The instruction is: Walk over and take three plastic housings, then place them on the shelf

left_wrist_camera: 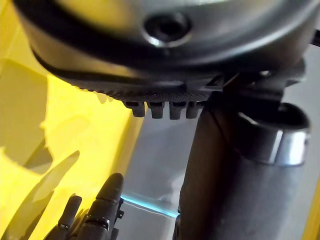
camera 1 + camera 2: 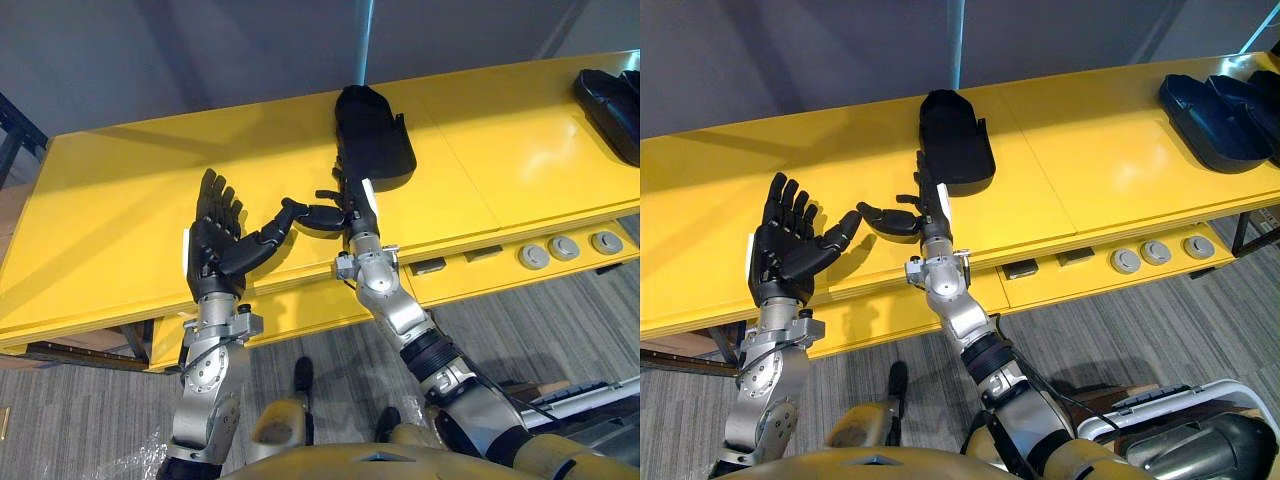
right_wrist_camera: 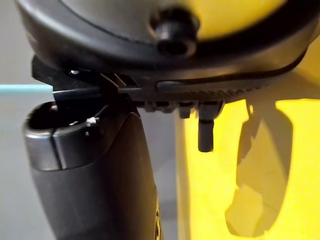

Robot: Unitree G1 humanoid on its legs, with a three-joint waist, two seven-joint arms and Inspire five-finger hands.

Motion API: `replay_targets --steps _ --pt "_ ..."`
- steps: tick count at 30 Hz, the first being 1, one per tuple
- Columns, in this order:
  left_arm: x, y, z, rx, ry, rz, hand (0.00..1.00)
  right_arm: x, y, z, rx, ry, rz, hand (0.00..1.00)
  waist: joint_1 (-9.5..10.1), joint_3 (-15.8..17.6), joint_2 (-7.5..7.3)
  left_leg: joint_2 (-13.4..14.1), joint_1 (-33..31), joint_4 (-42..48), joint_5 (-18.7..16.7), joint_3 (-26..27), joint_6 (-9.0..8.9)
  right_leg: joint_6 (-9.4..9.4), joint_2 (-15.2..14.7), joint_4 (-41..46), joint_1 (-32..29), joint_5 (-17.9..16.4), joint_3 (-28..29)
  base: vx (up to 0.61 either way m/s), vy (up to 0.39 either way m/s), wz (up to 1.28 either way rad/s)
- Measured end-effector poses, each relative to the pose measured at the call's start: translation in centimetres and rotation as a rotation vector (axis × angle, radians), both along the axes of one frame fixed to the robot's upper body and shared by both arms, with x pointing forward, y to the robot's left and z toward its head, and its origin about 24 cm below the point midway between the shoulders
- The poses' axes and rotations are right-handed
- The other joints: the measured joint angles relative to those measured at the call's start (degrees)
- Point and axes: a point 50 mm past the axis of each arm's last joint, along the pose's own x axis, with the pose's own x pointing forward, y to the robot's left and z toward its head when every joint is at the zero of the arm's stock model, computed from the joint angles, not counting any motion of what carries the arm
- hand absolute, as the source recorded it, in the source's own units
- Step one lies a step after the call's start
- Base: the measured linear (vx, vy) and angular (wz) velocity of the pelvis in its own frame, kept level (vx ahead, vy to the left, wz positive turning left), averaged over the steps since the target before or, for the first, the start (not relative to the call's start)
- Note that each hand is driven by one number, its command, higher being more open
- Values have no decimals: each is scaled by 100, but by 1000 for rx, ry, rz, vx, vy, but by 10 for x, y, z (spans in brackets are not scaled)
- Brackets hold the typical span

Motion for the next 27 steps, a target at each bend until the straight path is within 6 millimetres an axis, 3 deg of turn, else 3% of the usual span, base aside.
replay_targets --steps 13,19,22,24,27 --pt "0 0 0 0 0 0 100 -1 -6 -1 11 2 -12 100 -9 -11 16 0 7 0 -1 14 1 0 0 1 -2 2 18 0 0 0" --pt "0 0 0 3 -1 -1 100 -4 -7 -1 18 -32 84 100 -14 -18 25 3 12 -3 -4 18 1 0 2 -5 1 1 19 0 0 0" --pt "0 0 1 13 -12 -22 100 -16 -6 6 -2 -92 246 100 -13 -24 21 3 23 9 -19 45 0 11 2 -27 8 10 40 0 0 -4" --pt "0 0 1 17 -18 -37 100 -36 -2 23 38 -181 378 100 -20 -35 12 4 112 10 -68 129 3 59 4 -70 85 45 104 6 -3 -15" --pt "0 -3 11 27 -75 -75 100 -54 -14 29 71 -219 407 100 -40 -236 -51 9 194 -4 -145 292 5 78 8 -178 125 86 270 43 -14 -25"
